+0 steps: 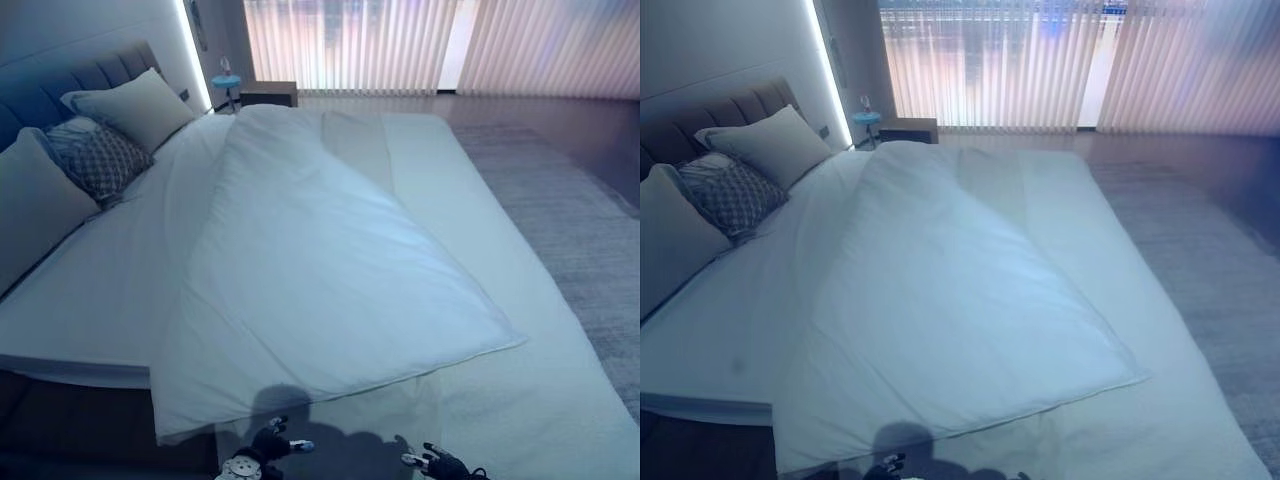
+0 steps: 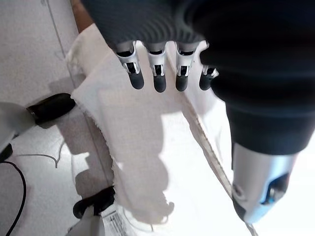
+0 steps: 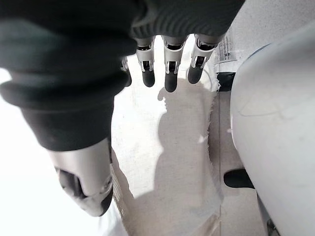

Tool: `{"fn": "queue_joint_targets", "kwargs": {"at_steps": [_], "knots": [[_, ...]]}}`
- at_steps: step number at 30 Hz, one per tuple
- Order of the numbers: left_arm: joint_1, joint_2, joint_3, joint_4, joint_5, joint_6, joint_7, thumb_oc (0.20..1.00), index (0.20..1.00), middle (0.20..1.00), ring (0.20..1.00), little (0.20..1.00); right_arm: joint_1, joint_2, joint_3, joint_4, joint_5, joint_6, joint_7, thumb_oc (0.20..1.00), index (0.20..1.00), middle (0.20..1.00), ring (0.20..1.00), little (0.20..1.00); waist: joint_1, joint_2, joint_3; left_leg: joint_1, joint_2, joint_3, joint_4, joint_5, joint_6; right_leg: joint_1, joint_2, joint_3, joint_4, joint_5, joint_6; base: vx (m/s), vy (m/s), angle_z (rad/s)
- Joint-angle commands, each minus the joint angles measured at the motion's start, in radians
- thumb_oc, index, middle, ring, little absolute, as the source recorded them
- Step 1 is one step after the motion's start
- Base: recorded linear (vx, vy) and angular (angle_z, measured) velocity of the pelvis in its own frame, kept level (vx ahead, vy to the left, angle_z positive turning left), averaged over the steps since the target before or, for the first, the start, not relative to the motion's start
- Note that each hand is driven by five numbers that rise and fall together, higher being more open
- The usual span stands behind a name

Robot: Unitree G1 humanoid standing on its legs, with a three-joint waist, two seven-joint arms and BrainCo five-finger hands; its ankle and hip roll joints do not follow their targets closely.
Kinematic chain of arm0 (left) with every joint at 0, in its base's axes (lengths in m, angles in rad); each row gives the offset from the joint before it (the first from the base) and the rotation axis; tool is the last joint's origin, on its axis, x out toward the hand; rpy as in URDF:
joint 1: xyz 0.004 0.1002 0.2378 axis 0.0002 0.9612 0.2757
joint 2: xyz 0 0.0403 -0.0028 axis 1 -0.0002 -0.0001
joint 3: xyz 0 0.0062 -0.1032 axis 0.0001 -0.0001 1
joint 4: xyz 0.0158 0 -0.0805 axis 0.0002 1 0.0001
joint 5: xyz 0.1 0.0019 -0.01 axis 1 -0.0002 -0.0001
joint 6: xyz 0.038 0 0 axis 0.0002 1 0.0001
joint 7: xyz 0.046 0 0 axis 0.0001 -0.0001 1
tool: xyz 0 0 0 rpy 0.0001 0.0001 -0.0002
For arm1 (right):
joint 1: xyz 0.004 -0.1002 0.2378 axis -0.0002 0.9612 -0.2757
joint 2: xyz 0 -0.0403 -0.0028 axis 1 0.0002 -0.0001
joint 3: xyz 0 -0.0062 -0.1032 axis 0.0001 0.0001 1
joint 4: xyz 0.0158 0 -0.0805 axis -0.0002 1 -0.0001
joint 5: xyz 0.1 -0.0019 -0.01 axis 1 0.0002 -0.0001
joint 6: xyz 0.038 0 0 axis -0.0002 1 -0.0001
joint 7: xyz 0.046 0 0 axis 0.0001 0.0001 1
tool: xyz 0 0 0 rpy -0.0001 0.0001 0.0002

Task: Make the bed

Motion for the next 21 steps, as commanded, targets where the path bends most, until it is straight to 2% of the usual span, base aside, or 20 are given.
{"fn": "queue_joint_targets", "kwargs": {"at_steps": [1, 6, 7, 8, 9, 10, 11, 12, 13, 14, 15, 16, 21], "knots": [[-0.077, -0.027, 0.026, 0.063, -0.033, -0.014, -0.005, 1.000, 1.000, 1.000, 1.000, 1.000, -0.080, 0.017, 0.010, 0.026, 0.019, -0.021, 0.009, 1.000, 1.000, 1.000, 1.000, 1.000, -0.023, -0.031, 0.039, -0.032, -0.018, -0.026, 0.002, -0.042, 0.035, -0.014, 0.000, 0.017, 0.005, -0.018, 0.047, -0.05, -0.050, -0.08], [-0.123, -0.036, 0.057, 0.046, -0.190, -0.002, 0.005, 1.000, 1.000, 1.000, 1.000, 1.000, -0.107, 0.008, 0.026, -0.005, 0.050, -0.026, -0.001, 1.000, 1.000, 1.000, 1.000, 1.000, -0.036, -0.036, 0.097, -0.081, -0.005, -0.033, 0.002, -0.023, 0.030, -0.061, 0.021, 0.020, 0.005, -0.003, 0.029, -0.13, -0.061, -0.05], [-0.159, -0.040, 0.072, 0.030, -0.275, -0.001, 0.020, 1.000, 1.000, 1.000, 1.000, 1.000, -0.132, 0.001, 0.043, -0.030, 0.068, -0.030, -0.007, 1.000, 1.000, 1.000, 1.000, 1.000, -0.033, -0.037, 0.142, -0.105, 0.004, -0.034, 0.002, -0.005, 0.034, -0.124, 0.035, 0.030, 0.071, -0.019, 0.020, -0.20, -0.050, -0.07], [-0.159, -0.040, 0.072, 0.030, -0.275, -0.001, 0.020, 1.000, 1.000, 1.000, 1.000, 1.000, -0.132, 0.001, 0.043, -0.030, 0.068, -0.030, -0.007, 1.000, 1.000, 1.000, 1.000, 1.000, -0.033, -0.037, 0.141, -0.105, 0.004, -0.033, 0.002, -0.005, 0.034, -0.125, 0.035, 0.030, 0.072, -0.019, 0.020, -0.26, -0.058, -0.18], [-0.183, -0.042, 0.075, 0.012, -0.329, -0.007, 0.031, 1.000, 1.000, 1.000, 1.000, 1.000, -0.151, -0.002, 0.054, -0.051, 0.086, -0.035, -0.012, 1.000, 1.000, 1.000, 1.000, 1.000, -0.032, -0.040, 0.170, -0.128, 0.008, -0.037, 0.002, 0.013, 0.034, -0.170, 0.043, 0.034, 0.118, -0.029, 0.013, -0.26, -0.077, -0.15], [-0.228, -0.053, 0.097, 0.004, -0.452, -0.004, 0.040, 1.000, 1.000, 1.000, 1.000, 1.000, -0.183, -0.009, 0.074, -0.082, 0.106, -0.038, -0.016, 1.000, 1.000, 1.000, 1.000, 1.000, -0.025, -0.049, 0.202, -0.182, 0.006, -0.043, 0.021, 0.028, 0.033, -0.243, 0.053, 0.028, 0.174, -0.037, 0.011, -0.26, -0.077, -0.16], [-0.229, -0.053, 0.097, 0.004, -0.452, -0.004, 0.040, 1.000, 1.000, 1.000, 1.000, 1.000, -0.184, -0.009, 0.074, -0.082, 0.106, -0.038, -0.016, 1.000, 1.000, 1.000, 1.000, 1.000, -0.025, -0.049, 0.200, -0.185, 0.006, -0.043, 0.023, 0.027, 0.033, -0.247, 0.052, 0.028, 0.176, -0.038, 0.011, -0.23, -0.091, -0.17], [-0.260, -0.061, 0.126, 0.006, -0.538, 0.005, 0.055, 1.000, 1.000, 1.000, 1.000, 1.000, -0.199, -0.012, 0.080, -0.110, 0.136, -0.040, -0.020, 1.000, 1.000, 1.000, 1.000, 1.000, -0.026, -0.055, 0.209, -0.239, 0.009, -0.050, 0.055, 0.030, 0.031, -0.299, 0.055, 0.019, 0.214, -0.043, 0.011, -0.08, -0.045, -0.16], [-0.261, -0.061, 0.126, 0.006, -0.538, 0.005, 0.055, 1.000, 1.000, 1.000, 1.000, 1.000, -0.200, -0.012, 0.080, -0.110, 0.136, -0.040, -0.020, 1.000, 1.000, 1.000, 1.000, 1.000, -0.027, -0.055, 0.207, -0.242, 0.009, -0.051, 0.057, 0.029, 0.031, -0.302, 0.055, 0.018, 0.215, -0.044, 0.011, -0.19, -0.096, -0.13], [-0.306, -0.064, 0.148, -0.013, -0.616, 0.013, 0.061, 1.000, 1.000, 1.000, 1.000, 1.000, -0.213, -0.025, 0.088, -0.165, 0.162, -0.037, -0.027, 1.000, 1.000, 1.000, 1.000, 1.000, -0.041, -0.061, 0.228, -0.322, 0.014, -0.040, 0.146, 0.019, 0.023, -0.356, 0.045, -0.001, 0.265, -0.055, 0.012, -0.11, -0.052, -0.01], [-0.306, -0.064, 0.148, -0.013, -0.616, 0.013, 0.061, 1.000, 1.000, 1.000, 1.000, 1.000, -0.213, -0.025, 0.088, -0.165, 0.162, -0.036, -0.027, 1.000, 1.000, 1.000, 1.000, 1.000, -0.043, -0.060, 0.226, -0.328, 0.015, -0.041, 0.152, 0.017, 0.023, -0.360, 0.045, -0.002, 0.267, -0.056, 0.011, -0.21, -0.103, 0.13], [-0.349, -0.066, 0.161, -0.022, -0.648, 0.014, 0.067, 1.000, 1.000, 1.000, 1.000, 1.000, -0.224, -0.032, 0.093, -0.196, 0.177, -0.044, -0.026, 1.000, 1.000, 1.000, 1.000, 1.000, -0.061, -0.074, 0.245, -0.409, 0.030, -0.009, 0.262, -0.008, 0.020, -0.405, 0.030, -0.028, 0.310, -0.067, 0.007, -0.10, -0.052, 0.23], [-0.386, -0.081, 0.195, -0.034, -0.718, 0.001, 0.084, 1.000, 1.000, 1.000, 1.000, 1.000, -0.240, -0.038, 0.085, -0.231, 0.204, -0.060, -0.040, 1.000, 1.000, 1.000, 1.000, 1.000, -0.077, -0.075, 0.248, -0.516, 0.046, -0.024, 0.346, -0.047, 0.023, -0.510, 0.025, -0.020, 0.375, -0.072, 0.008, -0.07, 0.022, 0.12]]}}
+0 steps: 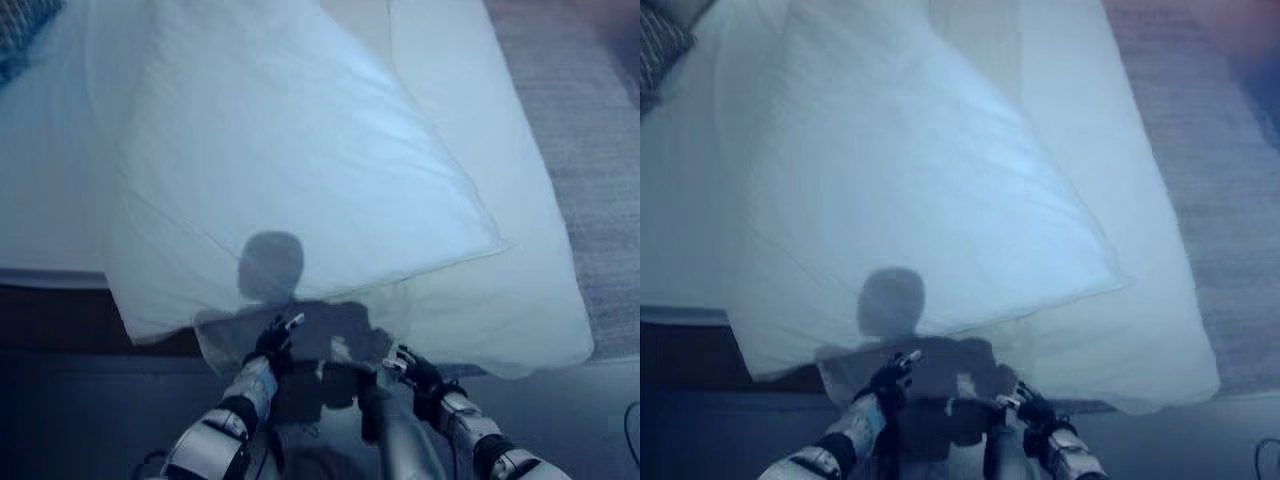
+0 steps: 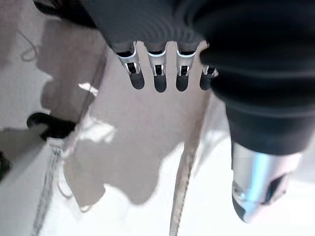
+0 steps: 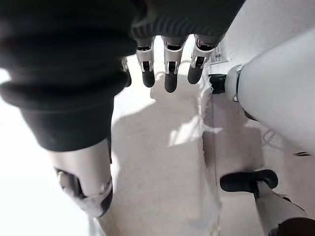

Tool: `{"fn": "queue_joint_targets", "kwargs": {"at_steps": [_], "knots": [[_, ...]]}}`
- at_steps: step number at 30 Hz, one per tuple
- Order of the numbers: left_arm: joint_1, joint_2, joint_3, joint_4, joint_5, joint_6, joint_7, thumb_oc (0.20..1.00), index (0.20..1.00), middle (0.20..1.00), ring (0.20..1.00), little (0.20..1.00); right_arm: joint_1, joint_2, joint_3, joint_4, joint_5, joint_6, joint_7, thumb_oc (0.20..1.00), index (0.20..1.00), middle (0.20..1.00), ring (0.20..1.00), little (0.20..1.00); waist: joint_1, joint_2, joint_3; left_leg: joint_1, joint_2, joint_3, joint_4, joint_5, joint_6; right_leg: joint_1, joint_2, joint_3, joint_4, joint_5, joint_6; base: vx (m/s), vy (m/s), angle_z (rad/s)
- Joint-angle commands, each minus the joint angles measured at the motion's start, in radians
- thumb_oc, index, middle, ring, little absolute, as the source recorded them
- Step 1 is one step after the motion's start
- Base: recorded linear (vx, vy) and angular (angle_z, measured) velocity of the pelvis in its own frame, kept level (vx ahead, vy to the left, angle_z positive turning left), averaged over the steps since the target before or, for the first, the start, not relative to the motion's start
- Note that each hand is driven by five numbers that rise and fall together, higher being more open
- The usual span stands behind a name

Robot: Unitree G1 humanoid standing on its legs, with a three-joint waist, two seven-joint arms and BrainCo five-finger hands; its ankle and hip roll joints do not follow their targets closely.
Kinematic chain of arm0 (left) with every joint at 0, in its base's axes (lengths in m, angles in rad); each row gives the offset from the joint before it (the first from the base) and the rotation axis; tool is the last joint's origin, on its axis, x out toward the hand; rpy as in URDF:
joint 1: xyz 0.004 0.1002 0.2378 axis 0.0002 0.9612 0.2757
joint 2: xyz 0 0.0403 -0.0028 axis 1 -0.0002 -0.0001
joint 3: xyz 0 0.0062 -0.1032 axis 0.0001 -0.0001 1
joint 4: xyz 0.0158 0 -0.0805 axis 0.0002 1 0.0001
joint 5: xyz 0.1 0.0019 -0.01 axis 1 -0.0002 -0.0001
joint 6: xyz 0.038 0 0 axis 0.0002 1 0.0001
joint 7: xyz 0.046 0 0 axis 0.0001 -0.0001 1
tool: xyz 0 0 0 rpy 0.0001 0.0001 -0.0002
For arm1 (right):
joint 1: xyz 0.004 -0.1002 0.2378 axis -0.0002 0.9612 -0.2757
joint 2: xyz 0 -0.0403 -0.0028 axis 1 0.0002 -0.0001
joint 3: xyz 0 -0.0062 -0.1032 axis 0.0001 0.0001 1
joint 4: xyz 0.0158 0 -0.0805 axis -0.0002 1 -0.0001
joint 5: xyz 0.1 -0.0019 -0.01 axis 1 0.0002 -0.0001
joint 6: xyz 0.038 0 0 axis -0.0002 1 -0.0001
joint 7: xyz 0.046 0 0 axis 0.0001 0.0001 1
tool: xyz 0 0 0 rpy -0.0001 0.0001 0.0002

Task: Make the bed

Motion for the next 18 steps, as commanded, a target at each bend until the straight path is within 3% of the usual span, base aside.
{"fn": "queue_joint_targets", "kwargs": {"at_steps": [1, 6, 18], "knots": [[-0.025, -0.042, 0.043, -0.006, -0.065, -0.018, 0.013, 1.000, 1.000, 1.000, 1.000, 1.000, 0.019, -0.018, 0.021, -0.056, 0.038, -0.045, -0.015, 1.000, 1.000, 1.000, 1.000, 1.000, -0.022, -0.008, -0.024, -0.083, 0.000, -0.002, 0.078, -0.019, 0.043, -0.019, 0.016, -0.024, 0.000, 0.010, 0.064, -0.04, 0.070, -0.16], [-0.088, -0.043, 0.104, -0.021, -0.182, -0.020, 0.036, 1.000, 1.000, 1.000, 1.000, 1.000, -0.006, -0.023, 0.025, -0.101, 0.064, -0.056, -0.027, 1.000, 1.000, 1.000, 1.000, 1.000, -0.036, -0.005, -0.015, -0.179, 0.004, -0.004, 0.167, -0.059, 0.047, -0.109, 0.011, -0.009, 0.077, -0.010, 0.058, -0.03, 0.059, -0.03], [-0.185, -0.029, 0.180, -0.067, -0.329, -0.017, 0.059, 1.000, 1.000, 1.000, 1.000, 1.000, 0.007, -0.043, 0.049, -0.202, 0.055, -0.046, -0.017, 1.000, 1.000, 1.000, 1.000, 1.000, -0.066, 0.002, -0.042, -0.262, 0.013, -0.011, 0.195, -0.068, 0.043, -0.182, 0.011, -0.005, 0.086, -0.012, 0.053, -0.01, 0.011, -0.02]]}}
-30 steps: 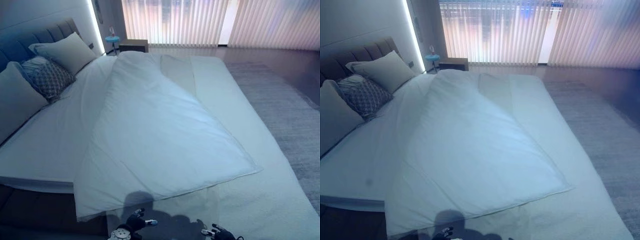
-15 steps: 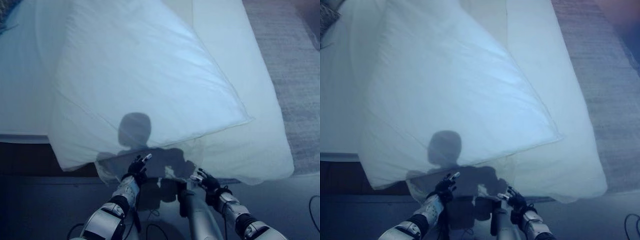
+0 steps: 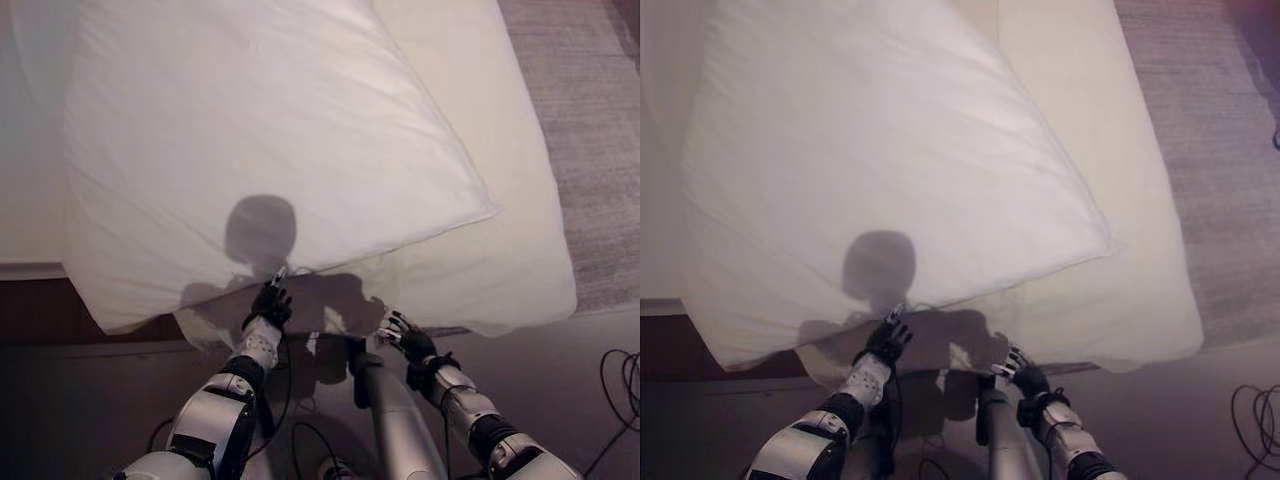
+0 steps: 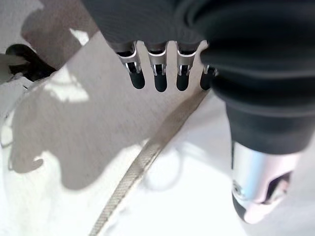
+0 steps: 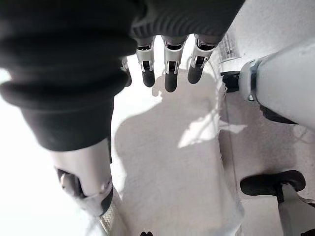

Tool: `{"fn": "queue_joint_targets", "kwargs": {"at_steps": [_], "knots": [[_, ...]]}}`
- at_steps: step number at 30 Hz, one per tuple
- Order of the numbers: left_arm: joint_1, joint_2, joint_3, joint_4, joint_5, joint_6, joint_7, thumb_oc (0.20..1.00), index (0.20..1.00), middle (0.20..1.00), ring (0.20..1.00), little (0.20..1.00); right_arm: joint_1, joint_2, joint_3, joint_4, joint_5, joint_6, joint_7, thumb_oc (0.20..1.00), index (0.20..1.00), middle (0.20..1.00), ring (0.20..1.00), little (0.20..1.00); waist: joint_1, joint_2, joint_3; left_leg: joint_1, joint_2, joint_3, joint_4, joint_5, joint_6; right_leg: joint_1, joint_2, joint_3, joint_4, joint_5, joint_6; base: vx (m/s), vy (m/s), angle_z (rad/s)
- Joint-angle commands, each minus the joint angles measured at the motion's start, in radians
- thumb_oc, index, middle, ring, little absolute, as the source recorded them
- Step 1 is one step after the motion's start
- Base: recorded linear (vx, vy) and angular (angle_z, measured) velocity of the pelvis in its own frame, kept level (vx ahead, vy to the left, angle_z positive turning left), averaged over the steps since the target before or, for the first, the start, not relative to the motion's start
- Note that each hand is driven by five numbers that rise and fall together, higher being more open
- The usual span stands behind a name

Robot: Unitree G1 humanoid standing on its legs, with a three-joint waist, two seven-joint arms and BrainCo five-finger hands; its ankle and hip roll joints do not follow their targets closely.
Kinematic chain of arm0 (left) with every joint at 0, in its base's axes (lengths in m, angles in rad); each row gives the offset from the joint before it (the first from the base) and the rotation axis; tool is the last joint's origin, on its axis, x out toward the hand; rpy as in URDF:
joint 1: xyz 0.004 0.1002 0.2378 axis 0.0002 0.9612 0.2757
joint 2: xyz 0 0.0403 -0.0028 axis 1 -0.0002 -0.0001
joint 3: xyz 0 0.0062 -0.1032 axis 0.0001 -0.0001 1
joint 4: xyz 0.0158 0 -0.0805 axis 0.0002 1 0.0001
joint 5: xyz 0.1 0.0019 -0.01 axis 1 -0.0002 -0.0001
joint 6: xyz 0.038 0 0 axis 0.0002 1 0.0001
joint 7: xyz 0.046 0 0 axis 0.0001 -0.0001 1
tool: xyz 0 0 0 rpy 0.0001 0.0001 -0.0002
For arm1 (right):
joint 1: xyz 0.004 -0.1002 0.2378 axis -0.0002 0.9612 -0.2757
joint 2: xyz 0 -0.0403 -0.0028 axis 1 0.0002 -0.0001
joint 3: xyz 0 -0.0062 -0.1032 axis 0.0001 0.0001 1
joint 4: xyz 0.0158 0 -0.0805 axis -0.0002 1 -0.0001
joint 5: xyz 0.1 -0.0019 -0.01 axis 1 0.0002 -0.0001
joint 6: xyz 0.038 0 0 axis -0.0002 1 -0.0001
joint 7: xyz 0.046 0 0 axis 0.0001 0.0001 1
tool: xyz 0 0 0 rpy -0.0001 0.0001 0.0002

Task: Make the bed

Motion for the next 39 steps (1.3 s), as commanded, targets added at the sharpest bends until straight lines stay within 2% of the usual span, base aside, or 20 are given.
{"fn": "queue_joint_targets", "kwargs": {"at_steps": [1, 9, 22, 31, 32, 33, 34, 35, 36, 37, 39], "knots": [[-0.049, -0.024, 0.044, -0.024, -0.067, -0.021, 0.010, 1.000, 1.000, 1.000, 1.000, 1.000, 0.022, -0.021, 0.030, -0.069, 0.026, -0.028, 0.001, 1.000, 1.000, 1.000, 1.000, 1.000, -0.022, 0.007, -0.057, -0.083, -0.008, -0.015, 0.048, -0.016, 0.042, -0.030, 0.005, -0.029, 0.024, -0.005, 0.057, 0.00, 0.000, 0.00], [-0.069, -0.027, 0.087, -0.061, -0.160, -0.049, 0.020, 1.000, 1.000, 1.000, 1.000, 1.000, 0.033, -0.032, 0.040, -0.135, 0.033, -0.033, -0.007, 1.000, 1.000, 1.000, 1.000, 1.000, -0.027, 0.004, -0.055, -0.112, -0.004, -0.017, 0.055, -0.010, 0.036, -0.056, 0.006, -0.026, 0.022, 0.000, 0.053, 0.00, 0.000, -0.04], [-0.128, -0.009, 0.122, -0.094, -0.220, -0.079, 0.036, 1.000, 1.000, 1.000, 1.000, 1.000, 0.038, -0.050, 0.038, -0.189, 0.024, -0.035, -0.016, 1.000, 1.000, 1.000, 1.000, 1.000, -0.032, 0.001, -0.064, -0.158, 0.003, -0.021, 0.077, -0.011, 0.031, -0.097, 0.007, -0.029, 0.033, 0.002, 0.053, 0.00, 0.002, -0.01], [-0.199, 0.012, 0.137, -0.118, -0.238, -0.122, 0.069, 1.000, 1.000, 1.000, 1.000, 1.000, 0.047, -0.054, 0.046, -0.199, 0.012, -0.033, -0.021, 1.000, 1.000, 1.000, 1.000, 1.000, -0.039, 0.004, -0.077, -0.173, 0.006, -0.024, 0.080, -0.010, 0.029, -0.112, 0.003, -0.027, 0.033, 0.006, 0.056, 0.00, 0.000, 0.00], [-0.199, 0.012, 0.137, -0.119, -0.238, -0.122, 0.070, 0.956, 0.956, 0.956, 0.956, 0.956, 0.048, -0.054, 0.046, -0.199, 0.012, -0.033, -0.021, 1.000, 1.000, 1.000, 1.000, 1.000, -0.039, 0.004, -0.077, -0.173, 0.006, -0.024, 0.080, -0.010, 0.029, -0.112, 0.003, -0.027, 0.033, 0.006, 0.056, 0.00, 0.000, 0.00], [-0.211, 0.013, 0.123, -0.149, -0.221, -0.130, 0.065, 0.589, 0.589, 0.589, 0.589, 0.589, 0.053, -0.056, 0.048, -0.195, 0.009, -0.031, -0.019, 1.000, 1.000, 1.000, 1.000, 1.000, -0.038, 0.005, -0.077, -0.178, 0.004, -0.026, 0.082, -0.009, 0.029, -0.114, 0.002, -0.029, 0.036, 0.007, 0.055, 0.00, 0.000, 0.00], [-0.211, 0.012, 0.122, -0.150, -0.221, -0.130, 0.066, 0.589, 0.589, 0.589, 0.589, 0.589, 0.054, -0.056, 0.047, -0.195, 0.009, -0.031, -0.019, 1.000, 1.000, 1.000, 1.000, 1.000, -0.037, 0.005, -0.077, -0.178, 0.004, -0.027, 0.082, -0.009, 0.029, -0.114, 0.002, -0.029, 0.036, 0.007, 0.055, 0.00, 0.000, 0.00], [-0.202, 0.010, 0.110, -0.192, -0.206, -0.134, 0.043, 0.473, 0.473, 0.473, 0.473, 0.473, 0.060, -0.056, 0.042, -0.199, 0.009, -0.034, -0.017, 1.000, 1.000, 1.000, 1.000, 1.000, -0.037, 0.005, -0.077, -0.180, 0.002, -0.028, 0.084, -0.008, 0.030, -0.114, 0.002, -0.030, 0.036, 0.007, 0.054, 0.00, 0.000, 0.00], [-0.181, -0.003, 0.094, -0.262, -0.201, -0.146, 0.005, 0.272, 0.272, 0.272, 0.272, 0.272, 0.069, -0.053, 0.033, -0.198, 0.006, -0.037, -0.016, 1.000, 1.000, 1.000, 1.000, 1.000, -0.033, 0.006, -0.077, -0.179, -0.003, -0.030, 0.081, -0.007, 0.031, -0.113, 0.001, -0.031, 0.033, 0.007, 0.054, 0.00, 0.000, 0.00], [-0.179, -0.004, 0.092, -0.264, -0.201, -0.146, 0.006, 0.222, 0.222, 0.222, 0.222, 0.222, 0.070, -0.053, 0.033, -0.198, 0.006, -0.037, -0.016, 1.000, 1.000, 1.000, 1.000, 1.000, -0.033, 0.006, -0.077, -0.179, -0.003, -0.031, 0.081, -0.007, 0.031, -0.112, 0.001, -0.031, 0.033, 0.007, 0.054, 0.00, 0.000, 0.00], [-0.160, -0.017, 0.075, -0.315, -0.206, -0.153, -0.028, 0.200, 0.200, 0.200, 0.200, 0.200, 0.078, -0.044, 0.028, -0.198, 0.004, -0.036, -0.014, 1.000, 1.000, 1.000, 1.000, 1.000, -0.029, 0.006, -0.075, -0.179, -0.005, -0.032, 0.077, -0.004, 0.031, -0.109, -0.002, -0.035, 0.029, 0.007, 0.053, 0.00, -0.002, 0.03]]}}
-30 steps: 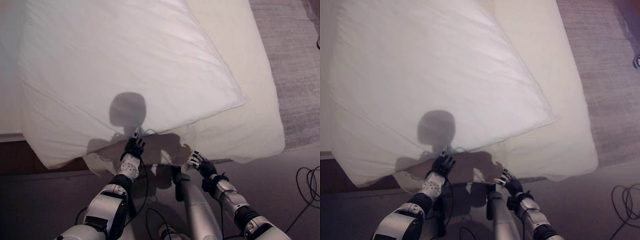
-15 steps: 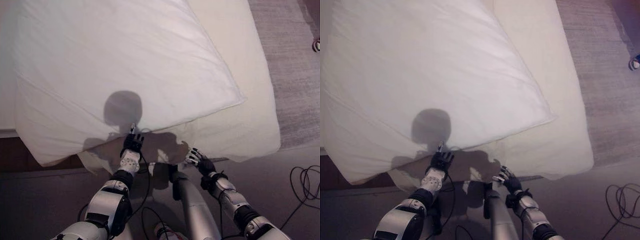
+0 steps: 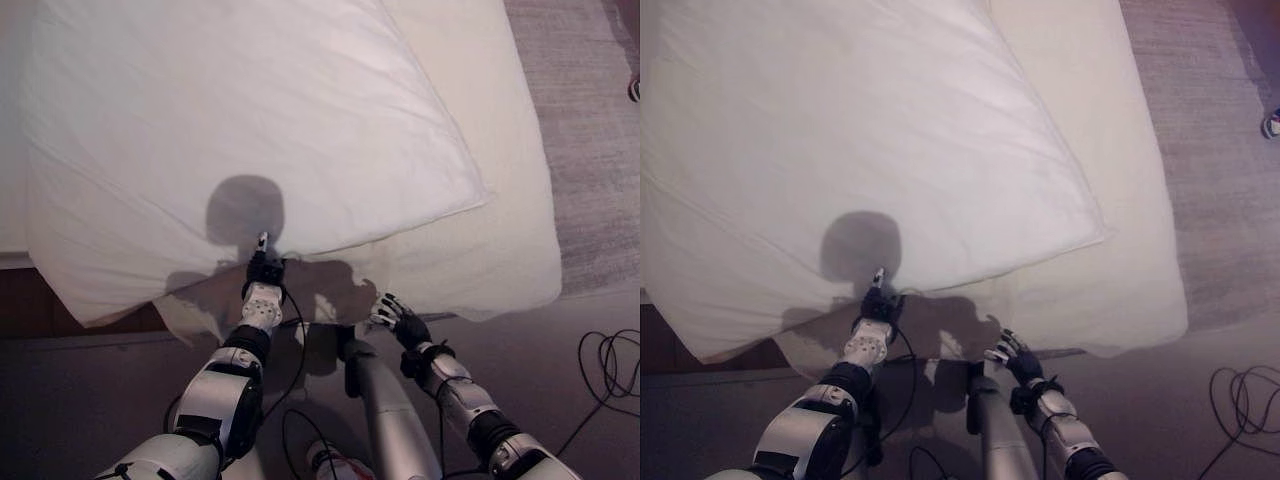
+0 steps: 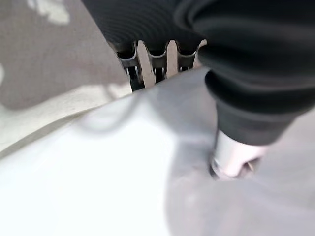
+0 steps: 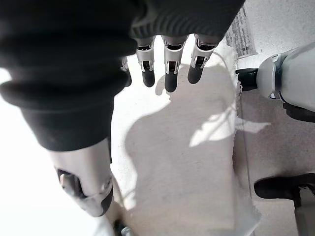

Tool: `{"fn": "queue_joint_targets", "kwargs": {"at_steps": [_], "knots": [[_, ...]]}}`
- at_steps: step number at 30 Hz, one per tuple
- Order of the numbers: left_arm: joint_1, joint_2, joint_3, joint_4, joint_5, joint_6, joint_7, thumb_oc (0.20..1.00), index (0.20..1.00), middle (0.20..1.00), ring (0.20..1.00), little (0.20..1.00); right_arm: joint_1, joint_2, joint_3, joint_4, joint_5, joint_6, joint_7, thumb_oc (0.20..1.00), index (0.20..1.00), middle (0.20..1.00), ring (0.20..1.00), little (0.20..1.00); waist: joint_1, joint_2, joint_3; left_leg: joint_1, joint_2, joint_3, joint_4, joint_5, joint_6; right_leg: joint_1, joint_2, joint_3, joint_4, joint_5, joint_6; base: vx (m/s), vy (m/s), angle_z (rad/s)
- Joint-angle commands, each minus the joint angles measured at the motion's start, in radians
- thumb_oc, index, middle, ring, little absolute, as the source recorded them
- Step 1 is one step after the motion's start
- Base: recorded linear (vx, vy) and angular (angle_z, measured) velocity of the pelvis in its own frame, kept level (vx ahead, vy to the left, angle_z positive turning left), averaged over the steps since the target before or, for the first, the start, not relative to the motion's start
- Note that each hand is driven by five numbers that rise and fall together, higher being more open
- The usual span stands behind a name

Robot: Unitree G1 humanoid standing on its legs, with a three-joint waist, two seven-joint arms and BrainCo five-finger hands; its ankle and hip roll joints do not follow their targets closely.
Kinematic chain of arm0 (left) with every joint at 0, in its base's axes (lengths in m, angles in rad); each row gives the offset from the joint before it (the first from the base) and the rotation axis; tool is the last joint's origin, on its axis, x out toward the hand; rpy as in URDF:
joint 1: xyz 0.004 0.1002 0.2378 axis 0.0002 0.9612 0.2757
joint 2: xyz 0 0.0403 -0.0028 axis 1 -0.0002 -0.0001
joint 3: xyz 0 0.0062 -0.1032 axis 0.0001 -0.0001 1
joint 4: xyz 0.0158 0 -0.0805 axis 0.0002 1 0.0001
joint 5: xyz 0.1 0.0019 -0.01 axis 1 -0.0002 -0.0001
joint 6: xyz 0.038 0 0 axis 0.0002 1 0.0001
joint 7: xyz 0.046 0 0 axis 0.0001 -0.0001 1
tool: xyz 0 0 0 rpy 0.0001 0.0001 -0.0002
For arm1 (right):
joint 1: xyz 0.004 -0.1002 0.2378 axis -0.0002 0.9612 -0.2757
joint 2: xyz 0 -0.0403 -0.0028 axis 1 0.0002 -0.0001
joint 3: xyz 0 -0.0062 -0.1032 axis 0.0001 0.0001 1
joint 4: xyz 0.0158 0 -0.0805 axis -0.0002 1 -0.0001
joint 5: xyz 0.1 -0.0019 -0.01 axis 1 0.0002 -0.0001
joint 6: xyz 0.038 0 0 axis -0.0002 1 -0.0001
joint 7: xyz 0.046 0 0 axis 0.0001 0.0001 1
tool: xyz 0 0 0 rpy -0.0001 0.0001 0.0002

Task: Make the bed

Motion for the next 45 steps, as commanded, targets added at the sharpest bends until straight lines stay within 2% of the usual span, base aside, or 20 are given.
{"fn": "queue_joint_targets", "kwargs": {"at_steps": [1, 11, 15, 18, 19, 20, 22, 23, 24, 25, 26, 32, 38, 45], "knots": [[-0.102, 0.013, -0.042, -0.115, 0.037, -0.041, -0.134, 0.200, 0.200, 0.200, 0.200, 0.200, 0.053, -0.029, 0.023, -0.046, 0.003, -0.035, 0.005, 1.000, 1.000, 1.000, 1.000, 1.000, -0.018, 0.038, -0.045, -0.051, -0.021, -0.024, 0.009, 0.007, 0.036, 0.013, -0.013, -0.050, -0.013, 0.000, 0.064, 0.00, 0.006, 0.09], [-0.053, 0.001, -0.114, -0.209, 0.036, -0.031, -0.197, 0.200, 0.200, 0.200, 0.200, 0.200, 0.051, 0.002, 0.026, -0.041, 0.013, -0.044, -0.002, 1.000, 1.000, 1.000, 1.000, 1.000, 0.004, 0.038, -0.024, -0.034, -0.031, -0.023, -0.003, 0.013, 0.043, 0.028, -0.018, -0.050, -0.021, 0.008, 0.067, 0.00, 0.002, 0.02], [-0.022, -0.008, -0.150, -0.271, 0.038, -0.019, -0.221, 0.200, 0.200, 0.200, 0.200, 0.200, 0.052, 0.012, 0.041, -0.082, 0.069, -0.040, 0.039, 1.000, 1.000, 1.000, 1.000, 1.000, 0.012, 0.040, -0.012, -0.027, -0.038, -0.026, -0.008, 0.016, 0.048, 0.036, -0.019, -0.050, -0.024, 0.010, 0.068, 0.00, 0.000, 0.00], [0.013, -0.028, -0.201, -0.347, 0.029, -0.008, -0.245, 0.200, 0.200, 0.200, 0.200, 0.200, 0.035, 0.046, 0.062, -0.102, 0.227, -0.024, 0.098, 1.000, 1.000, 1.000, 1.000, 1.000, 0.028, 0.046, 0.001, -0.018, -0.045, -0.026, -0.021, 0.023, 0.051, 0.046, -0.023, -0.054, -0.034, 0.015, 0.068, 0.00, 0.005, 0.02], [0.013, -0.028, -0.201, -0.347, 0.029, -0.008, -0.245, 0.200, 0.200, 0.200, 0.200, 0.200, 0.035, 0.046, 0.062, -0.102, 0.227, -0.024, 0.098, 1.000, 1.000, 1.000, 1.000, 1.000, 0.028, 0.046, 0.001, -0.017, -0.045, -0.026, -0.021, 0.023, 0.051, 0.046, -0.023, -0.054, -0.034, 0.015, 0.068, 0.00, 0.012, 0.06], [0.022, -0.043, -0.241, -0.386, 0.021, -0.006, -0.255, 0.200, 0.200, 0.200, 0.200, 0.200, 0.002, 0.078, 0.086, -0.089, 0.334, -0.003, 0.135, 1.000, 1.000, 1.000, 1.000, 1.000, 0.040, 0.050, 0.011, -0.012, -0.050, -0.028, -0.027, 0.028, 0.051, 0.055, -0.025, -0.058, -0.038, 0.015, 0.068, 0.00, 0.005, 0.04], [0.026, -0.056, -0.275, -0.420, 0.015, -0.011, -0.253, 0.200, 0.200, 0.200, 0.200, 0.200, -0.031, 0.105, 0.105, -0.081, 0.434, 0.009, 0.165, 1.000, 1.000, 1.000, 1.000, 1.000, 0.050, 0.053, 0.019, -0.002, -0.053, -0.031, -0.034, 0.031, 0.052, 0.066, -0.027, -0.060, -0.041, 0.015, 0.069, 0.00, 0.001, 0.03], [0.028, -0.074, -0.314, -0.450, -0.001, -0.014, -0.249, 0.200, 0.200, 0.200, 0.200, 0.200, -0.085, 0.144, 0.125, -0.059, 0.511, 0.010, 0.163, 1.000, 1.000, 1.000, 1.000, 1.000, 0.064, 0.058, 0.023, 0.000, -0.058, -0.036, -0.036, 0.032, 0.054, 0.071, -0.027, -0.062, -0.041, 0.014, 0.068, 0.00, 0.003, 0.10], [0.028, -0.074, -0.314, -0.450, -0.001, -0.014, -0.249, 0.200, 0.200, 0.200, 0.200, 0.200, -0.086, 0.145, 0.125, -0.058, 0.511, 0.010, 0.163, 1.000, 1.000, 1.000, 1.000, 1.000, 0.064, 0.058, 0.024, 0.001, -0.058, -0.036, -0.036, 0.032, 0.054, 0.072, -0.027, -0.062, -0.041, 0.014, 0.068, 0.01, 0.015, 0.12], [0.028, -0.096, -0.350, -0.479, -0.009, -0.019, -0.244, 0.200, 0.200, 0.200, 0.200, 0.200, -0.144, 0.192, 0.132, -0.028, 0.606, 0.018, 0.164, 1.000, 1.000, 1.000, 1.000, 1.000, 0.079, 0.066, 0.030, 0.006, -0.063, -0.043, -0.043, 0.033, 0.057, 0.076, -0.028, -0.065, -0.040, 0.014, 0.069, 0.01, 0.009, 0.08], [0.028, -0.096, -0.351, -0.480, -0.009, -0.019, -0.243, 0.200, 0.200, 0.200, 0.200, 0.200, -0.145, 0.193, 0.131, -0.027, 0.607, 0.018, 0.165, 1.000, 1.000, 1.000, 1.000, 1.000, 0.079, 0.066, 0.031, 0.007, -0.064, -0.043, -0.043, 0.033, 0.057, 0.077, -0.028, -0.065, -0.040, 0.014, 0.069, 0.00, 0.012, 0.09], [0.023, -0.155, -0.444, -0.562, -0.026, -0.034, -0.225, 0.200, 0.200, 0.200, 0.200, 0.200, -0.296, 0.290, 0.082, 0.011, 0.841, 0.021, 0.176, 1.000, 1.000, 1.000, 1.000, 1.000, 0.121, 0.086, 0.062, 0.017, -0.084, -0.062, -0.063, 0.044, 0.061, 0.096, -0.041, -0.086, -0.038, 0.009, 0.069, 0.00, 0.003, 0.13], [0.034, -0.159, -0.523, -0.672, -0.036, -0.050, -0.197, 0.200, 0.200, 0.200, 0.200, 0.200, -0.388, 0.327, 0.027, -0.046, 0.961, -0.013, 0.177, 1.000, 1.000, 1.000, 1.000, 1.000, 0.150, 0.109, 0.079, 0.008, -0.104, -0.086, -0.071, 0.051, 0.067, 0.097, -0.058, -0.109, -0.033, 0.003, 0.072, 0.00, 0.001, 0.23], [0.090, -0.086, -0.504, -0.785, -0.012, -0.068, -0.176, 0.200, 0.200, 0.200, 0.200, 0.200, -0.406, 0.295, -0.056, -0.153, 1.013, -0.080, 0.171, 1.000, 1.000, 1.000, 1.000, 1.000, 0.171, 0.124, 0.082, -0.008, -0.115, -0.097, -0.062, 0.047, 0.075, 0.085, -0.073, -0.120, -0.016, -0.004, 0.077, 0.01, 0.021, 0.11]]}}
